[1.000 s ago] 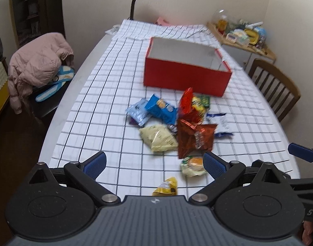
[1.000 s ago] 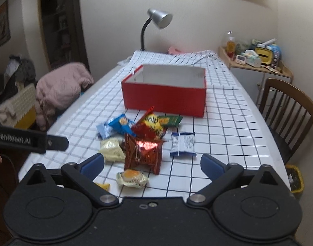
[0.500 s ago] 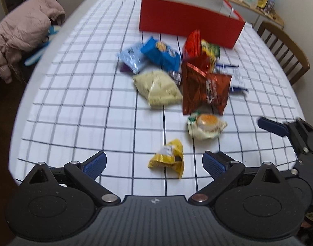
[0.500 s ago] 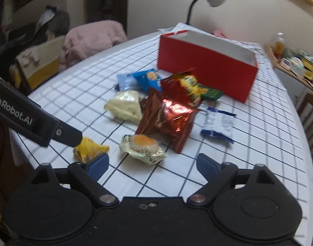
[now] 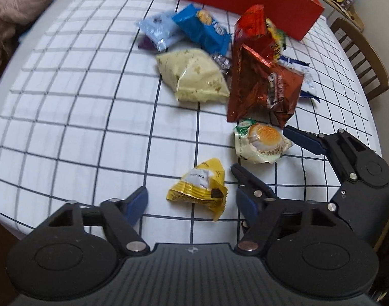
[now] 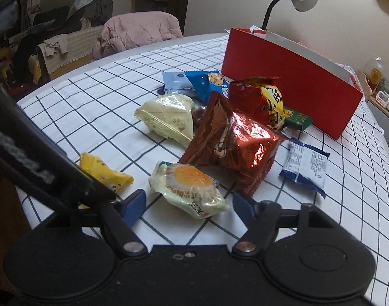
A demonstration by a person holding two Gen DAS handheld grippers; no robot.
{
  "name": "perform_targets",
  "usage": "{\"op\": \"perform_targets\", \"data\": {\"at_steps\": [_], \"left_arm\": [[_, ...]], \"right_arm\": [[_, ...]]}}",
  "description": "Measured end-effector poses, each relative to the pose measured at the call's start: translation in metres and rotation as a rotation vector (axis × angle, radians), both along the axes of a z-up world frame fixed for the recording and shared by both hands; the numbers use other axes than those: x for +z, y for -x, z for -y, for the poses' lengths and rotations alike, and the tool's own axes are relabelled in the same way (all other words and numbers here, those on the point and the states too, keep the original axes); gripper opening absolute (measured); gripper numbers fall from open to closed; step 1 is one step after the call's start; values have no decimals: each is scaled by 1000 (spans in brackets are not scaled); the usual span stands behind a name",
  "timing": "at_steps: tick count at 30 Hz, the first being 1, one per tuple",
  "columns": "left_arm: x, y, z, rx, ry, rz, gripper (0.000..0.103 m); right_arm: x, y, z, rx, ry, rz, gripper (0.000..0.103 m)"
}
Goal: Organize snacks
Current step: 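Grasp the yellow candy with the left gripper while the right gripper grasps the egg-yolk pastry packet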
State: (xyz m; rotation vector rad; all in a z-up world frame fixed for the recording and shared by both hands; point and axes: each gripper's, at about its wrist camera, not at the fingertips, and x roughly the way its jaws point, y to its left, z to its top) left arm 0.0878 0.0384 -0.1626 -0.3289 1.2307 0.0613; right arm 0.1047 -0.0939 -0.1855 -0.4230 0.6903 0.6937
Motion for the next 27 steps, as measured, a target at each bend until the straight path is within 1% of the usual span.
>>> {"op": "perform_targets", "data": {"at_steps": [3, 5, 7, 8, 10, 13, 21, 24, 27], "left_arm": [[-1, 0, 0, 2, 18, 5, 64], [-1, -2, 2, -9, 26, 12, 54], [0, -2, 3, -12, 20, 12, 48], [-1, -2, 2, -10, 18, 12, 47], [-1, -2, 0, -1, 24, 12, 45], [0, -1, -5, 13, 32, 9, 43], [1, 3, -12, 43, 31, 5, 43], [6, 6, -13, 48, 25, 26, 43], [17, 7, -10, 43, 1, 60, 43]], "right_arm": [[0, 1, -1, 11, -7, 13, 66], [-1, 1, -2, 18, -5, 14, 63], [0, 2, -2, 15, -5, 25, 57], [1, 3, -2, 12, -10, 25, 56], [2, 3, 0, 2, -27, 26, 46], [4, 1, 1, -10, -47, 17, 44], [13, 5, 5, -44, -95, -14, 43], [19, 9, 9, -58, -110, -18, 43], [28, 11, 15, -83, -137, -26, 43]]}}
